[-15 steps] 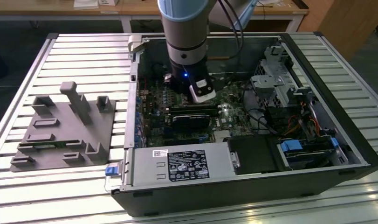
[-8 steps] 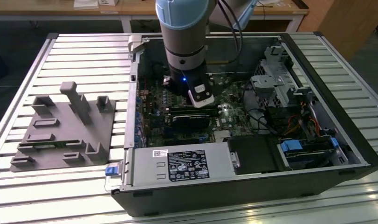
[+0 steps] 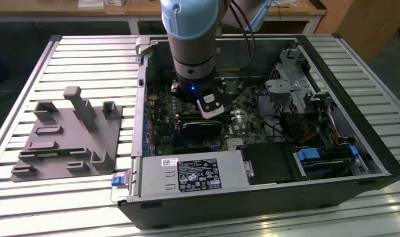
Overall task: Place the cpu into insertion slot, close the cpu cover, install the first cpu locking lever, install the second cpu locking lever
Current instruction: 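Install the second cpu locking lever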
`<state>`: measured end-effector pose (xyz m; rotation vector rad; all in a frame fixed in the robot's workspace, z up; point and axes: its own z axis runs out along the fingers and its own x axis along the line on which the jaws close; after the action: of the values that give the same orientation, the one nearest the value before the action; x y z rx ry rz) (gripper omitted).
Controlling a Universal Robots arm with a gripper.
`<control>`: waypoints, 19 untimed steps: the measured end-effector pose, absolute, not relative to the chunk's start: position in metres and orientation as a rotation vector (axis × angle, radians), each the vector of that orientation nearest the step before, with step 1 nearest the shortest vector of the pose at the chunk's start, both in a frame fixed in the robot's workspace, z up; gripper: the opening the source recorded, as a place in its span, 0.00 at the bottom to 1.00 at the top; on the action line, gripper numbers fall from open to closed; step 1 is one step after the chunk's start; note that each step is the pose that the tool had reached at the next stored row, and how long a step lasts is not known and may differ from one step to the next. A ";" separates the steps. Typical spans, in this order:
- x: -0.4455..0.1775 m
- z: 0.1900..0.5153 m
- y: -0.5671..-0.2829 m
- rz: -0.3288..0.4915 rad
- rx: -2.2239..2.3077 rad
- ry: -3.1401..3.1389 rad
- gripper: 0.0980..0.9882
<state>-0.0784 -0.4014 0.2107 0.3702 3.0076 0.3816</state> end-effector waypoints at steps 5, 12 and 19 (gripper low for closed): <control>-0.083 0.206 -0.401 0.398 0.371 3.007 0.01; -0.084 0.202 -0.406 0.418 0.372 3.006 0.01; -0.088 0.196 -0.406 0.473 0.375 3.002 0.01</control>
<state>-0.0879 -0.4062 0.1962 0.3748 3.0015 0.4726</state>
